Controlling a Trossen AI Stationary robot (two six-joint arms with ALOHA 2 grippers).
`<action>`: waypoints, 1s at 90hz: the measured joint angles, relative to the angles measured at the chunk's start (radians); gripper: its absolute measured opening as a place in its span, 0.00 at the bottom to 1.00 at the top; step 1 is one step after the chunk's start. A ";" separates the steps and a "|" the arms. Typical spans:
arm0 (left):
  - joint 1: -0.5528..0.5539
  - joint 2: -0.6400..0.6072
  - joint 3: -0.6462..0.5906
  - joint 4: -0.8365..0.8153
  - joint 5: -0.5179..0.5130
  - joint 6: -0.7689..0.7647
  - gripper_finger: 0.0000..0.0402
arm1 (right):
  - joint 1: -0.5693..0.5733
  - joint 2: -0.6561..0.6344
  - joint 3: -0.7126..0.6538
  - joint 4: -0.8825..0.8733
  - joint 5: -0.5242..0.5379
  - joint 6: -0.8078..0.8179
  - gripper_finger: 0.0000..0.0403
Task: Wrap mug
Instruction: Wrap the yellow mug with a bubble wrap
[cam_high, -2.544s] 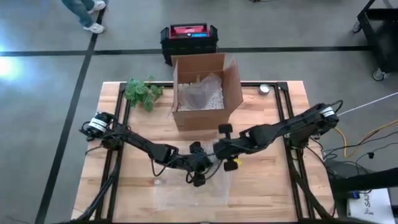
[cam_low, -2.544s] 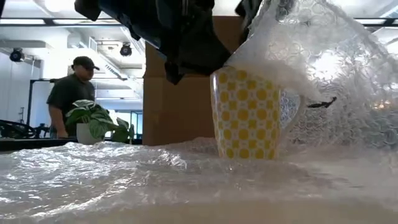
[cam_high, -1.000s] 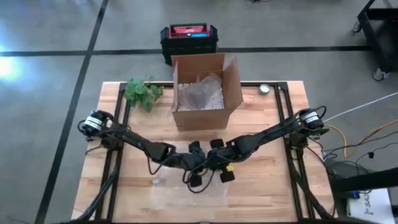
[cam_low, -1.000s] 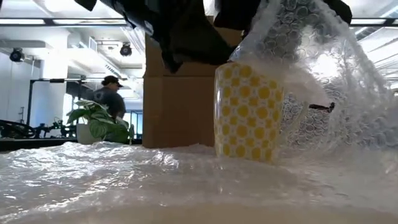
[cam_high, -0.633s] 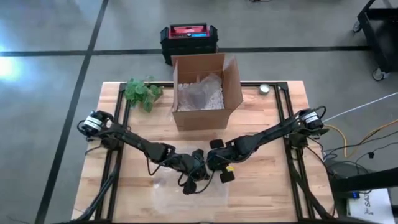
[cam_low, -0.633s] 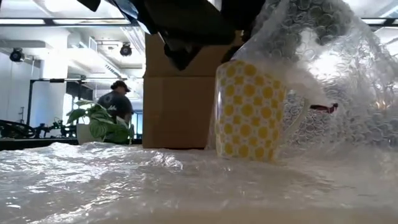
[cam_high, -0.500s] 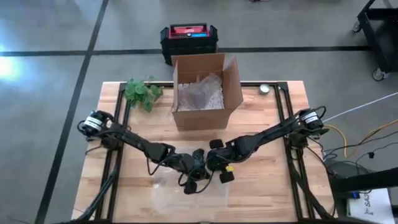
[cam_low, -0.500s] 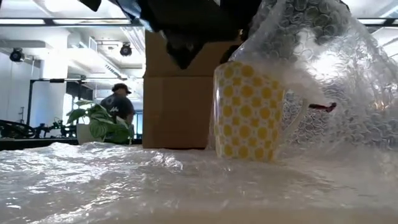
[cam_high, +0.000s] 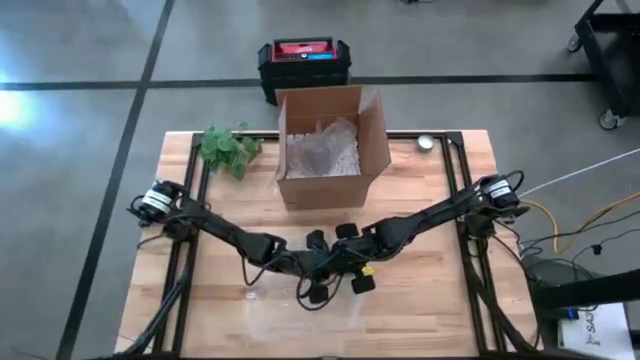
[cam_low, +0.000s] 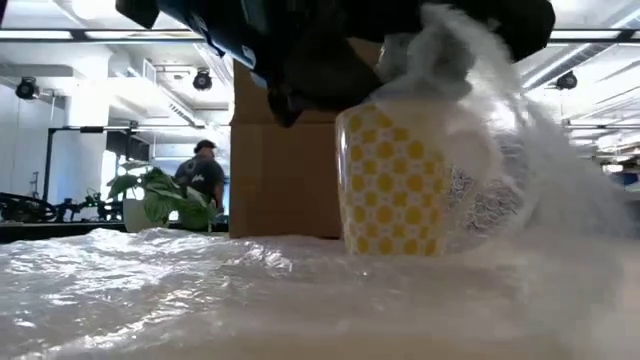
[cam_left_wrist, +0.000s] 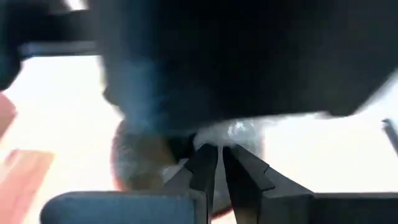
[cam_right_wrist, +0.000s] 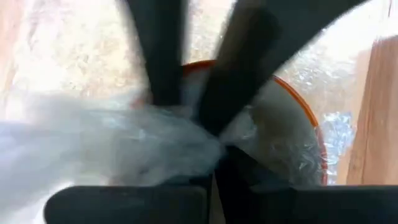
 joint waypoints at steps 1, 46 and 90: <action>0.000 0.000 0.000 -0.004 -0.003 -0.003 0.05 | 0.000 0.000 0.003 -0.005 0.000 0.000 0.00; 0.001 0.003 -0.004 -0.017 -0.014 -0.024 0.05 | 0.000 -0.032 0.154 -0.243 0.013 -0.005 0.00; 0.002 0.005 -0.005 -0.013 -0.014 -0.036 0.05 | 0.076 -0.069 0.188 -0.230 0.016 0.041 0.00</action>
